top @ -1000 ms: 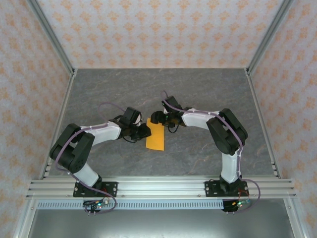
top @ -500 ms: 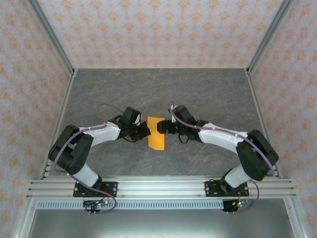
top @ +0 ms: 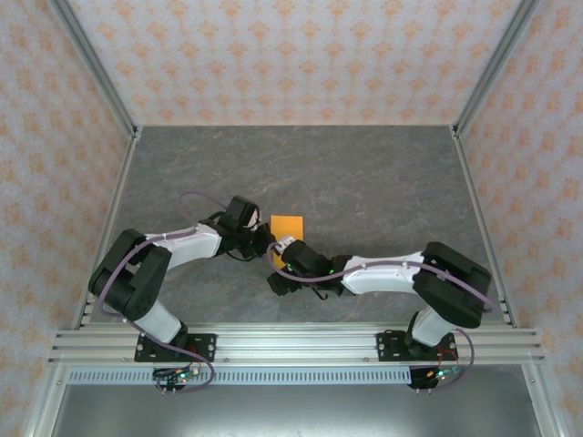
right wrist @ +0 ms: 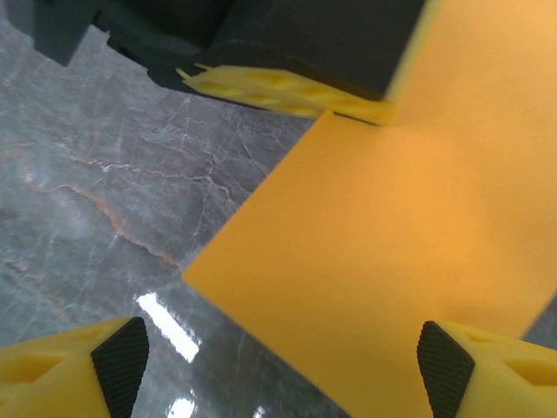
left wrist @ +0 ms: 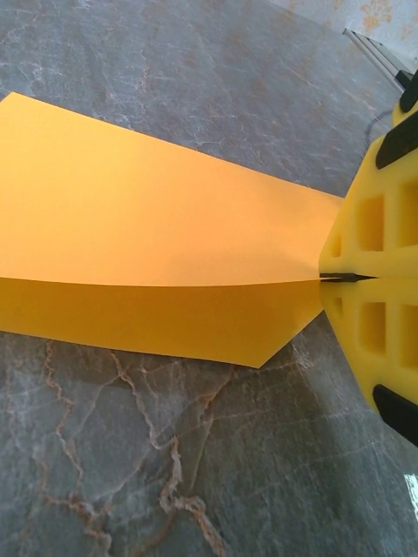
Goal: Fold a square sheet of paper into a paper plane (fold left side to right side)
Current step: Third fold the triangle at the center of the table.
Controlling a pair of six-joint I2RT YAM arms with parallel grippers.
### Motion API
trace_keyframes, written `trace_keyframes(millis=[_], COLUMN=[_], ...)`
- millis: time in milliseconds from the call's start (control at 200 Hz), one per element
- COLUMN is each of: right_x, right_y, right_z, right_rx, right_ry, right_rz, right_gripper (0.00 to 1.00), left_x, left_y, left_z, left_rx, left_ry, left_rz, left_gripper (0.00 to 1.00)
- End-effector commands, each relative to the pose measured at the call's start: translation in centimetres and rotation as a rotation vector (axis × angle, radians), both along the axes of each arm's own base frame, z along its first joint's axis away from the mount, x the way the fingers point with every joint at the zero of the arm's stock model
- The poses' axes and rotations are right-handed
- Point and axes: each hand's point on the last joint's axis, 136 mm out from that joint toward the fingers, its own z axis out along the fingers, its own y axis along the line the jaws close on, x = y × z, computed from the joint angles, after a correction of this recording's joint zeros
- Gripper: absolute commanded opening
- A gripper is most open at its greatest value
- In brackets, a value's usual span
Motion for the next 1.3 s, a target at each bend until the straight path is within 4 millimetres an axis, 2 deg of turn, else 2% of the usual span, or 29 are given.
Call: trace_keyframes(millis=[0, 175, 495, 570, 941, 1026, 1236, 1291], right_x=[1.8, 2.5, 1.9, 1.8, 0.7, 0.4, -0.2, -0.3], right_y=[1.2, 1.8, 1.2, 1.1, 1.0, 0.9, 0.8, 0.8], right_z=[1.4, 1.7, 1.8, 1.6, 1.5, 1.3, 0.4, 0.2], right_rx=[-0.01, -0.023, -0.039, -0.043, -0.029, -0.029, -0.029, -0.027], right_ry=[-0.099, -0.119, -0.1, -0.095, -0.044, -0.027, 0.015, 0.022], right_rz=[-0.005, 0.001, 0.011, 0.014, 0.034, 0.04, 0.039, 0.035], right_gripper=[0.83, 0.7, 0.28, 0.21, 0.05, 0.0, 0.0, 0.0], left_x=[0.0, -0.1, -0.1, 0.0, 0.0, 0.0, -0.2, 0.0], left_y=[-0.3, -0.3, -0.3, -0.2, 0.0, 0.5, 2.5, 3.1], left_z=[1.5, 1.4, 1.4, 1.3, 1.5, 1.8, 3.7, 4.2], left_rx=[-0.012, -0.005, 0.0, 0.002, 0.032, 0.059, 0.161, 0.17], left_ry=[-0.018, -0.016, -0.017, -0.018, -0.022, -0.033, -0.087, -0.095], left_rz=[-0.018, -0.022, -0.03, -0.03, -0.044, -0.047, -0.073, -0.069], left_gripper=[0.0, 0.0, 0.01, 0.01, 0.03, 0.15, 0.47, 0.52])
